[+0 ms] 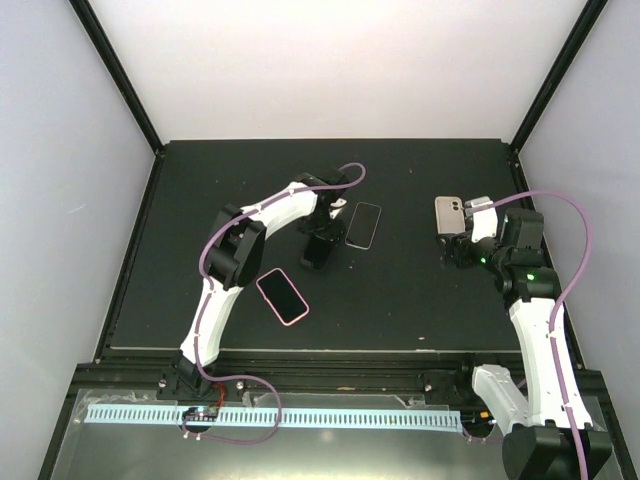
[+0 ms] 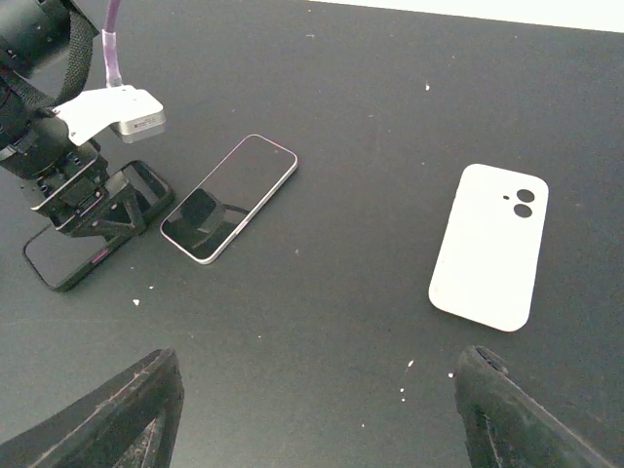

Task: Take the phone out of the phone case
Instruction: Pick up the phone at the center of the board.

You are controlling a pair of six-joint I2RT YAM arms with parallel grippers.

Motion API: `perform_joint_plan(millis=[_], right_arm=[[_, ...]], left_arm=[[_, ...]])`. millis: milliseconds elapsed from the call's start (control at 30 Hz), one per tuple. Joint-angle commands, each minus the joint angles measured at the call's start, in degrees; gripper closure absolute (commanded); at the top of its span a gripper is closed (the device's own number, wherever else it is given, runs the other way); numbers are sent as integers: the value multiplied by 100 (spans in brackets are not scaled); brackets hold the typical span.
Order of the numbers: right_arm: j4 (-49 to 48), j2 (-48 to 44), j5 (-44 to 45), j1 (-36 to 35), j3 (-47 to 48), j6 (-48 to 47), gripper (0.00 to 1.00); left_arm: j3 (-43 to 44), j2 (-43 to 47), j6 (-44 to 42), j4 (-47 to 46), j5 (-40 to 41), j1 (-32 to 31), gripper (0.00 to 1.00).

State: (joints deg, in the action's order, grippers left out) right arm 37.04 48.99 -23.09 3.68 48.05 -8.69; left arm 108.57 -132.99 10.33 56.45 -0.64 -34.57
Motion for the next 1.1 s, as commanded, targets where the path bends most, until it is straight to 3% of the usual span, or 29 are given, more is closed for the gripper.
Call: perform_joint_plan(millis=[0, 133, 267, 367, 500, 733, 900, 1067], right_arm=[[0, -43, 16, 8, -15, -45, 23], [-33, 6, -7, 8, -38, -83, 24], [-88, 69, -33, 8, -9, -150, 27], [46, 5, -786, 0, 64, -472, 33], [51, -10, -1483, -276, 143, -298, 41], [-14, 610, -1356, -1358, 819, 301, 44], [-523, 880, -1013, -2038, 766, 594, 42], [-561, 1189, -799, -2832, 973, 745, 41]], left_arm=[[-181, -17, 96, 342, -94, 21, 34], [-866, 971, 277, -130, -37, -90, 40], [-1815, 2191, 508, -1216, -737, -267, 45], [-2269, 2912, 793, -1865, -997, -528, 49], [-3099, 3901, 1335, -3123, -824, -915, 50], [-4871, 5387, 3073, -5767, -26, -1172, 51], [-5488, 5739, 3763, -6634, 663, -1404, 51], [-5702, 5924, 3889, -6972, 1193, -1577, 52]])
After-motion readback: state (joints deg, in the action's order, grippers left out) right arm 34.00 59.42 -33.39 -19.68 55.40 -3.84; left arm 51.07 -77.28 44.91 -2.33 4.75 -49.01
